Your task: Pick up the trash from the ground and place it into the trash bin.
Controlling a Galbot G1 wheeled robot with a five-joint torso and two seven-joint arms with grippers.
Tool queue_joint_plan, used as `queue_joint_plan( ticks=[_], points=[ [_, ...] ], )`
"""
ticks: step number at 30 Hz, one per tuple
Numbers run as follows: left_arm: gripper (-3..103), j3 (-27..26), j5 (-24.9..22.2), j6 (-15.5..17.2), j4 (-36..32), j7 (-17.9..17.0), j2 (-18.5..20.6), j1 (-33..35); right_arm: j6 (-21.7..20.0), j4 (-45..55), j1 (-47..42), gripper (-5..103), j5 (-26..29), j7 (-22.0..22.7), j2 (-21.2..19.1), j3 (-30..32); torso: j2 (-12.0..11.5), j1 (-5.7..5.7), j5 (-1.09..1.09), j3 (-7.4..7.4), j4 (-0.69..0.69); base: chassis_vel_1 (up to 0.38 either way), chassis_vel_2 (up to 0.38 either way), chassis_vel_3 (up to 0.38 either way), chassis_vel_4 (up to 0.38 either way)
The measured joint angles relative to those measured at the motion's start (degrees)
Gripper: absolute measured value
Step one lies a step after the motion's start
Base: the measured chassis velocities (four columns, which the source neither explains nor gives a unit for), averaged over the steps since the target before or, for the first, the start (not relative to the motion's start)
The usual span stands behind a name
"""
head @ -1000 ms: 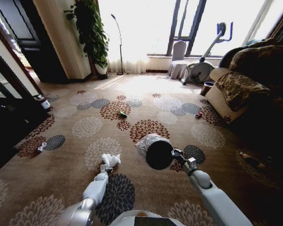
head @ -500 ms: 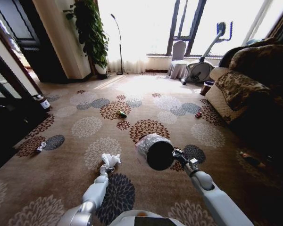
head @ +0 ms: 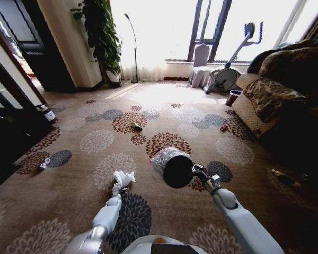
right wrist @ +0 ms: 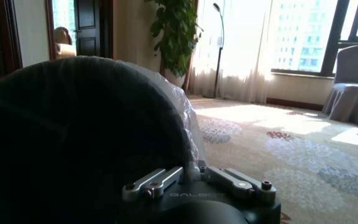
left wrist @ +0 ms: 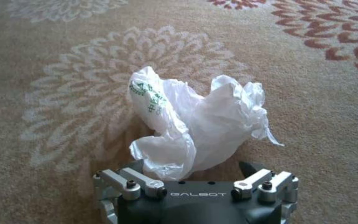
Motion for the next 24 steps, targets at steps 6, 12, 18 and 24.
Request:
queue_joint_plan(
  ticks=[6,12,18,24],
  points=[
    [100,0.21,-0.11,-0.51,-0.11,0.02,0.19,-0.90,1.67,-0.31,0.34,0,-0.37,-0.02,-0.15,0.49,-1.74,-0.74,0.00,-1.01,0.00,0.000,0.000,0.000,0.000],
    [100,0.33,-0.26,-0.56,-0.15,0.15,0.29,-1.23,1.95,0.55,-0.17,0,-0.46,-0.17,-0.75,1.26,-2.92,-1.15,0.00,-1.75,0.00,0.000,0.000,0.000,0.000],
    [100,0.38,-0.38,-0.86,-0.36,0.47,0.62,-1.02,1.16,1.92,-1.40,0,-0.43,-0.17,-1.22,2.39,-4.60,-1.73,0.00,-2.86,-0.01,0.000,0.000,0.000,0.000],
    [100,0.45,-0.52,-1.27,-0.87,0.70,0.71,-0.70,1.13,2.40,-1.83,0,-0.38,-0.48,-1.21,2.57,-6.07,-2.25,0.00,-3.83,0.00,0.000,0.000,0.000,0.000]
  ],
)
